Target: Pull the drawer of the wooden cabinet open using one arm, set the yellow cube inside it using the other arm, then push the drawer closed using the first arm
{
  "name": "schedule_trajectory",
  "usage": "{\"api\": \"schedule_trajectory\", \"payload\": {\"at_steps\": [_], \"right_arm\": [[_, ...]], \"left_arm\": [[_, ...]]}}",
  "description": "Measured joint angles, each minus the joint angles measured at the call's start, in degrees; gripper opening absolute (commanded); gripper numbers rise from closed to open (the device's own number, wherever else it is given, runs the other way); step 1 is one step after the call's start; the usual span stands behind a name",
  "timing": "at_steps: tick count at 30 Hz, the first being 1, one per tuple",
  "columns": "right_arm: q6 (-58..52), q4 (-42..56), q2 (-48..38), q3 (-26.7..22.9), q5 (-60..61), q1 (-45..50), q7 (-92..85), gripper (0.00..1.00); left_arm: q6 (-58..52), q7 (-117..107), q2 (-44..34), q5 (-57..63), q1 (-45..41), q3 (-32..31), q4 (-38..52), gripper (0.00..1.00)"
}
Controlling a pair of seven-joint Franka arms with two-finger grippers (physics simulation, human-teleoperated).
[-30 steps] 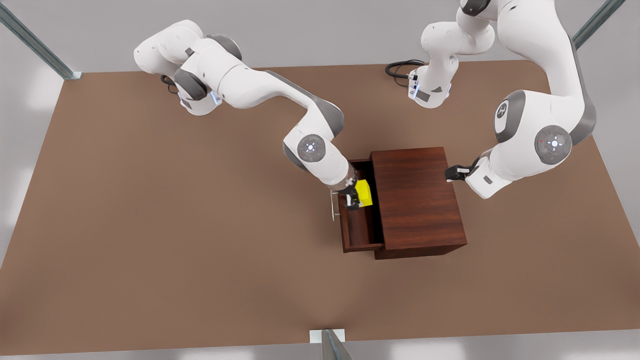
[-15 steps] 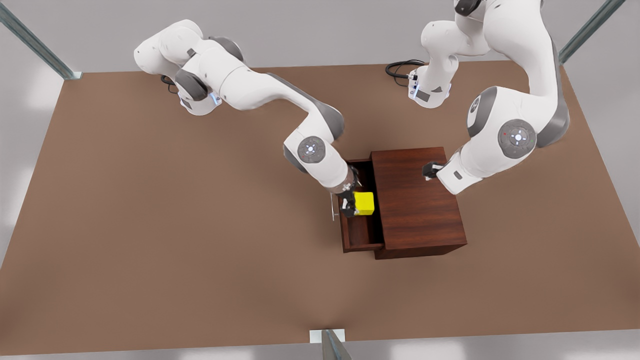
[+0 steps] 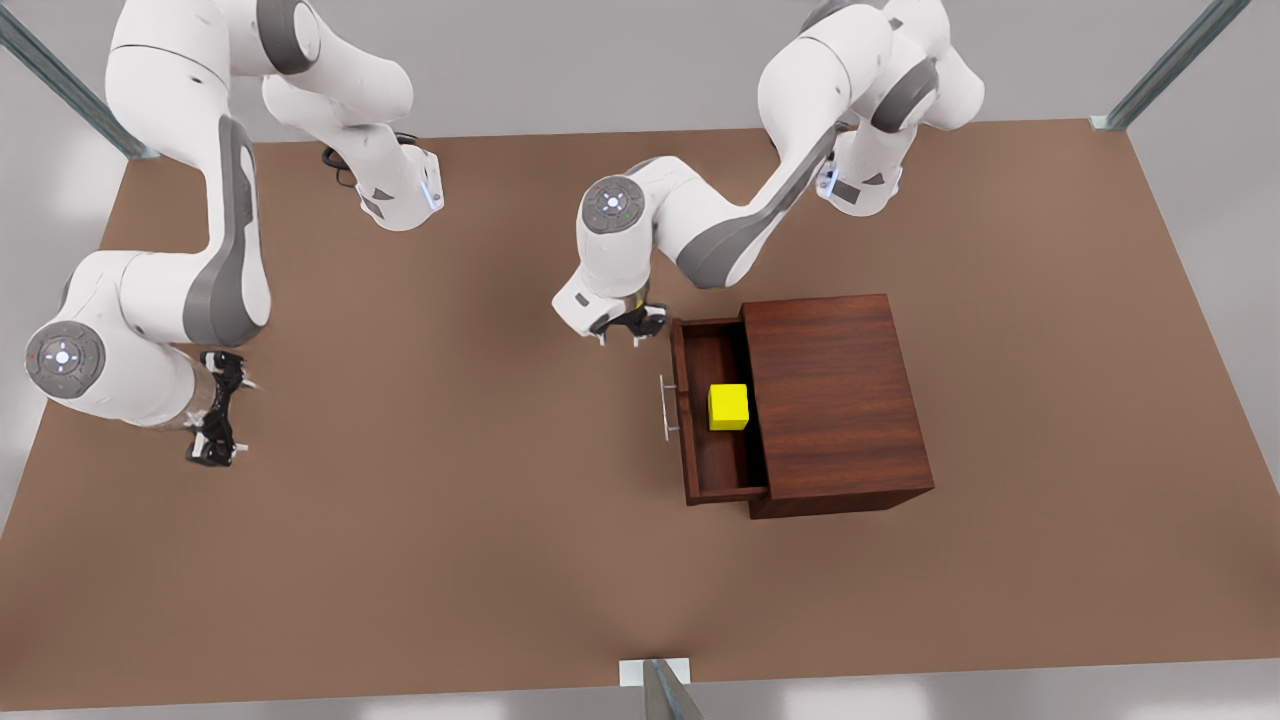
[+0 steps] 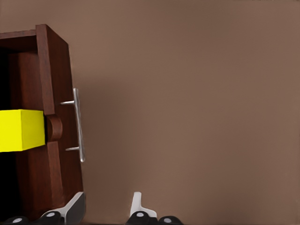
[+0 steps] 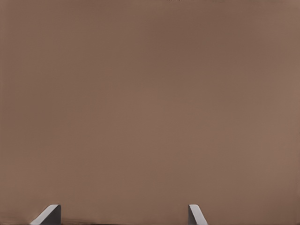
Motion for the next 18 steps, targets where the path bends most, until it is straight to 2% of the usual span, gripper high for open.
{"api": "schedule_trajectory", "payload": {"at_steps": [1, 2, 4, 9, 18], "right_arm": [[-0.5, 0.94, 0.43, 5.32, -0.54, -4.34, -4.16, 1.0], [-0.9, 0.76, 0.62, 8.28, -0.68, -6.64, -8.13, 1.0], [-1.74, 0.47, 0.76, 10.59, -0.51, -8.56, -15.47, 1.0], [-3.18, 1.0, 1.03, 11.42, -0.63, -9.27, -30.62, 1.0], [-4.04, 1.02, 1.31, 11.61, -0.72, -9.1, -49.01, 1.0]], "left_arm": [[0.64, -4.66, 0.4, -0.15, 0.31, 0.64, -0.33, 0.0], [1.1, -9.46, 0.65, -0.09, 0.97, 1.2, -0.68, 0.0], [2.47, -19.02, 1.8, -0.11, 1.51, 3.21, -1.2, 0.0], [7.68, -39.71, 6.82, 0.98, 0.56, 5.13, -1.48, 0.0], [13.21, -66.71, 11.04, 1.84, 0.27, 5.58, -2.0, 0.0]]}}
